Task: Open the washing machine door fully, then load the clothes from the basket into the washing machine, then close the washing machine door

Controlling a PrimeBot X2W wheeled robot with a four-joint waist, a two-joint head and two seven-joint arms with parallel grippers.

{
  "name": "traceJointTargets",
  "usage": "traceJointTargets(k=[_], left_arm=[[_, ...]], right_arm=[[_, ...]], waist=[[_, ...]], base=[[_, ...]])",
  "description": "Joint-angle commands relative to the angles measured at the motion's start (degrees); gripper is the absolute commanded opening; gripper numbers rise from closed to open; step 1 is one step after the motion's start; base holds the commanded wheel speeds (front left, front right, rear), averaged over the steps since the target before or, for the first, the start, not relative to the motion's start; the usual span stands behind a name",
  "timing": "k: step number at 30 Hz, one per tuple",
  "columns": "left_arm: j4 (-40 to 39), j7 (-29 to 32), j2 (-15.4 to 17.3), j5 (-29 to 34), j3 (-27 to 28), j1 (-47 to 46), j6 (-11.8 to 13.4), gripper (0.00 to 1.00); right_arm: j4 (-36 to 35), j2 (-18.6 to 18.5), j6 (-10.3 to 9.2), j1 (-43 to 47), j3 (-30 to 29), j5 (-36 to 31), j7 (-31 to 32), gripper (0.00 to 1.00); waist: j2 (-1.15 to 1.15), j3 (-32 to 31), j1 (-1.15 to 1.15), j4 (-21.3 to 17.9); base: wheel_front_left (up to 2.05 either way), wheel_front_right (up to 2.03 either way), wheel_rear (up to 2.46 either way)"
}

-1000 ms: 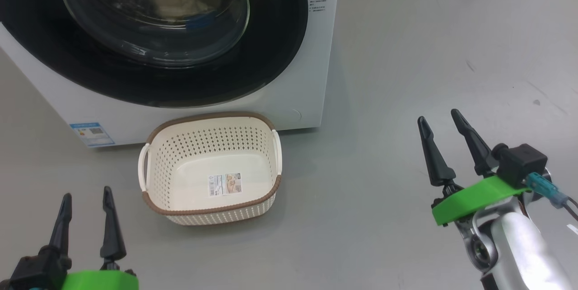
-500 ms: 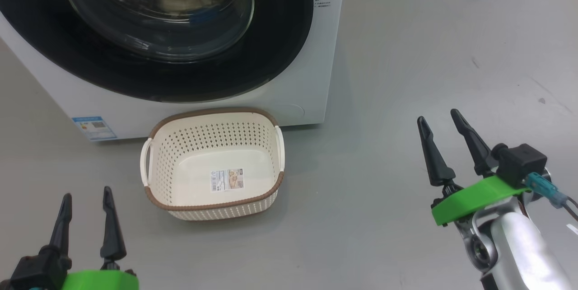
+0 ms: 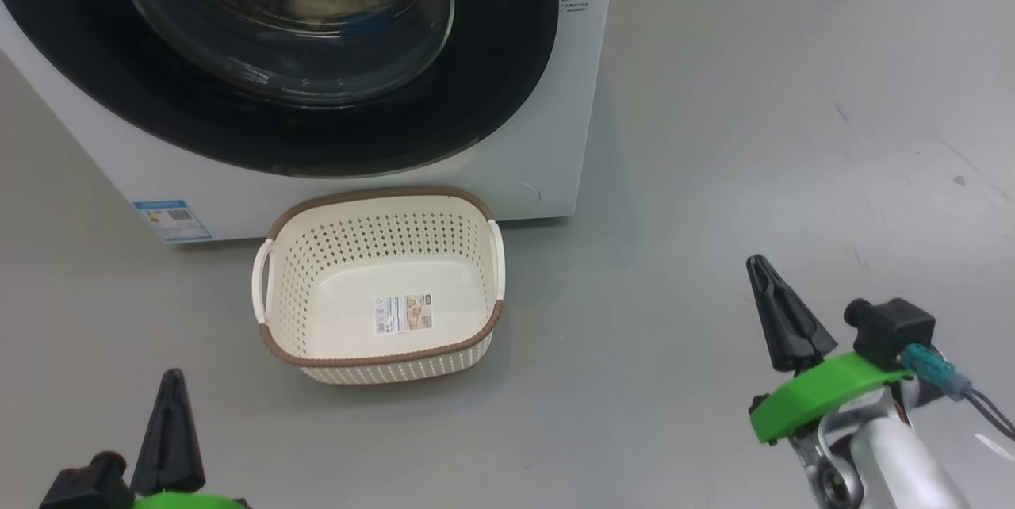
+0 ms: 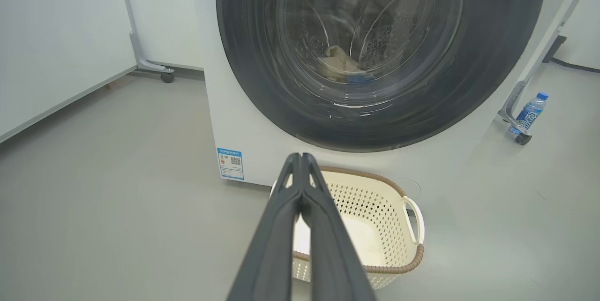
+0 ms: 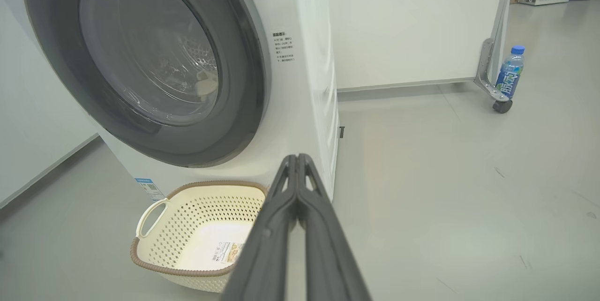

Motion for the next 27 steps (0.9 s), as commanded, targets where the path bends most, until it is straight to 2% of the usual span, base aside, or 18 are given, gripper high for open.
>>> traceJointTargets(k=[1, 27], left_arm=[[-1.39, 0.4, 0.56, -1.72, 0.52, -1.26, -0.09, 0.0], [-0.53, 4.37, 0.32, -18.24, 0.52, -2.59, -0.69, 0.0]], right_arm=[[-1.95, -0.42, -0.01, -2.03, -0.43, 1.84, 0.21, 0.0], [-2.46, -0.87, -0.05, -1.1, -2.23, 18.53, 3.87, 0.0]], waist=[[0.0, -0.09, 0.0, 0.07], [0.0, -1.18, 0.0, 1.03]], base=[[0.0, 0.0, 0.0], [0.0, 0.0, 0.0]])
